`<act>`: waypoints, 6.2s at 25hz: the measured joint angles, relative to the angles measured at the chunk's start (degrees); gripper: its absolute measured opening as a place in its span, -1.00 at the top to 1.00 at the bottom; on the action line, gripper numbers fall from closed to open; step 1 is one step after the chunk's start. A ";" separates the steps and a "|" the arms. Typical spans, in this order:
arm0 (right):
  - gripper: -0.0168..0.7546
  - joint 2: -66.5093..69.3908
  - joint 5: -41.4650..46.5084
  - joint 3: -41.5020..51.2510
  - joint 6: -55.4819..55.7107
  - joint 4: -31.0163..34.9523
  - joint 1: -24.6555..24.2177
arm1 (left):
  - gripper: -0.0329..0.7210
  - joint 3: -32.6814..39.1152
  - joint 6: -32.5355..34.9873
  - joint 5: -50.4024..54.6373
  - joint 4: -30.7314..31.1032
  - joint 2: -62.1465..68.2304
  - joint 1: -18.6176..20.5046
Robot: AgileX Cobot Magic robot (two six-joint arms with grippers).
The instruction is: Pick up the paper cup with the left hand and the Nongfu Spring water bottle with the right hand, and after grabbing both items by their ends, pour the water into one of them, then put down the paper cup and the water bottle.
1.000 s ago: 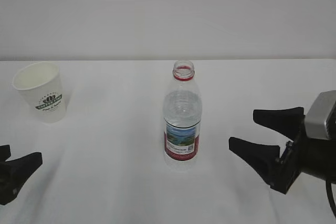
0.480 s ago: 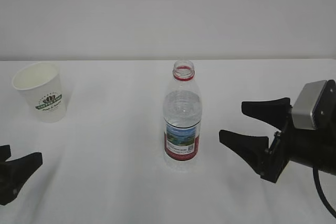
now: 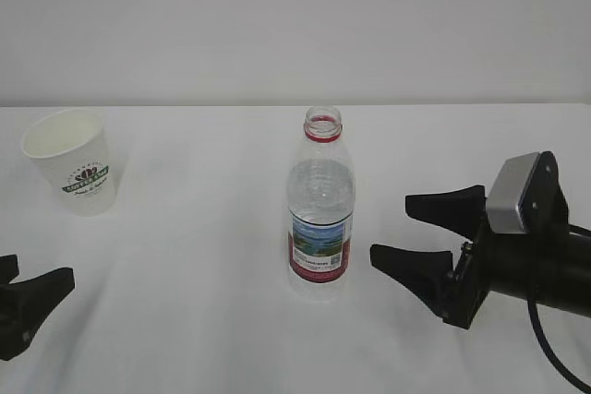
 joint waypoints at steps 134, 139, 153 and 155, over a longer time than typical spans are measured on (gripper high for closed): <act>-0.38 -13.48 4.27 11.34 -10.34 44.01 3.16 | -0.62 0.00 0.00 0.00 -1.72 0.00 0.00; -0.38 -13.97 4.27 13.31 -11.88 45.62 3.16 | -0.62 0.00 0.00 0.00 -1.72 0.00 0.00; -0.38 -14.02 4.27 13.39 -12.00 46.08 3.16 | -0.63 -3.60 6.80 0.00 -4.49 0.04 0.00; -0.38 -14.02 4.27 13.39 -12.00 46.08 3.16 | -0.67 -4.25 7.19 0.00 -7.33 0.04 0.00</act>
